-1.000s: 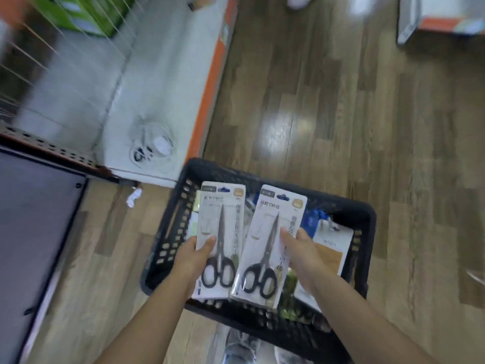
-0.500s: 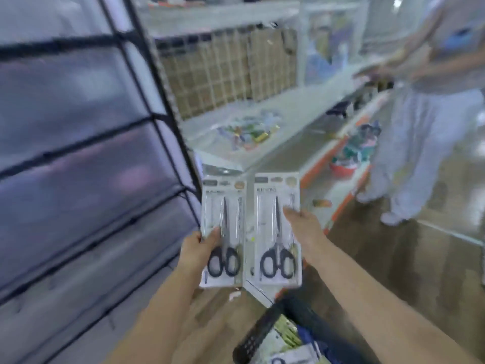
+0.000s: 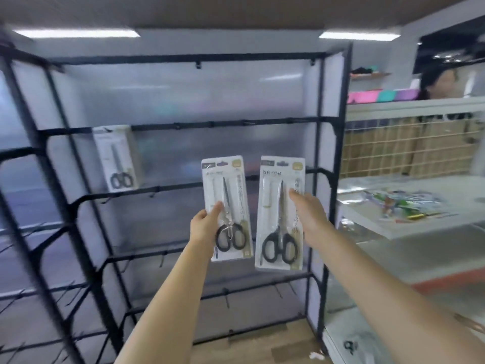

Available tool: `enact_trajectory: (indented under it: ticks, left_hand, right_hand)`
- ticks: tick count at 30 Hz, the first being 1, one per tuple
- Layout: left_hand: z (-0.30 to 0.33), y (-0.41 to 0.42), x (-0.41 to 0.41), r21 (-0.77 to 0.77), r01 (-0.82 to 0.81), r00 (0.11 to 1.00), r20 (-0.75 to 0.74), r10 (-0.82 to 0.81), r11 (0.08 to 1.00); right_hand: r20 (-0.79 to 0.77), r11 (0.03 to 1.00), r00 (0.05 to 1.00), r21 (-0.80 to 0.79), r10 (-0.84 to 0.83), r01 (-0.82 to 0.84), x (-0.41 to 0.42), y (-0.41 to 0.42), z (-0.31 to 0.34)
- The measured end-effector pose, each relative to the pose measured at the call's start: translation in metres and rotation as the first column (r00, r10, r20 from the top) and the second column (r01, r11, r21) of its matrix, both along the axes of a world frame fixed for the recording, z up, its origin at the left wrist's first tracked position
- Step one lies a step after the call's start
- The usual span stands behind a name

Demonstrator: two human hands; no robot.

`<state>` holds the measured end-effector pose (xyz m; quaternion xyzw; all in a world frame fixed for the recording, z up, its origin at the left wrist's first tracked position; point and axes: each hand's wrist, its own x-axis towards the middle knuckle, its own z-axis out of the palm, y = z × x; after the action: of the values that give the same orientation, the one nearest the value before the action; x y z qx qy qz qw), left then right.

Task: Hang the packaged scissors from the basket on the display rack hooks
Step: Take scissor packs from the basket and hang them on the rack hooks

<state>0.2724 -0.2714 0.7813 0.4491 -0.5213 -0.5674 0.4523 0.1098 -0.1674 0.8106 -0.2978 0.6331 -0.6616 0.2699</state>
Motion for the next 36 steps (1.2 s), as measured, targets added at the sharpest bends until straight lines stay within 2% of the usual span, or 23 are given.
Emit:
enact_trajectory:
  ticks: [3,7,10,14,22,29,36]
  left_hand:
    - [-0.009,-0.01,0.051,0.044,-0.072,0.996,-0.043,0.074,0.996]
    - [-0.025,-0.042,0.126,0.085,-0.197,0.979,-0.029,0.2,0.977]
    - [-0.026,-0.075,0.173,0.1,-0.279,0.957,-0.053,0.285,0.955]
    - [-0.019,-0.116,0.224,0.029,-0.34,0.94,-0.013,0.341,0.94]
    - [0.003,-0.195,0.28,-0.096,-0.355,0.934,-0.003,0.356,0.93]
    - [0.035,-0.249,0.301,-0.162,-0.316,0.946,0.015,0.323,0.935]
    - [0.036,-0.281,0.309,-0.174,-0.275,0.96,0.004,0.28,0.946]
  right_hand:
    - [0.039,0.998,0.998,0.023,0.059,-0.059,0.046,-0.035,-0.013]
    - [0.116,0.985,0.982,0.062,0.153,-0.16,0.111,-0.091,-0.03]
    - [0.116,0.964,0.963,0.083,0.243,-0.253,0.155,-0.134,-0.038]
    - [0.076,0.945,0.95,0.104,0.303,-0.31,0.198,-0.186,-0.03]
    - [-0.001,0.942,0.942,0.025,0.335,-0.335,0.253,-0.277,0.012]
    - [-0.118,0.965,0.963,-0.069,0.243,-0.252,0.276,-0.344,0.055]
    - [-0.148,0.974,0.967,-0.055,0.208,-0.218,0.289,-0.385,0.057]
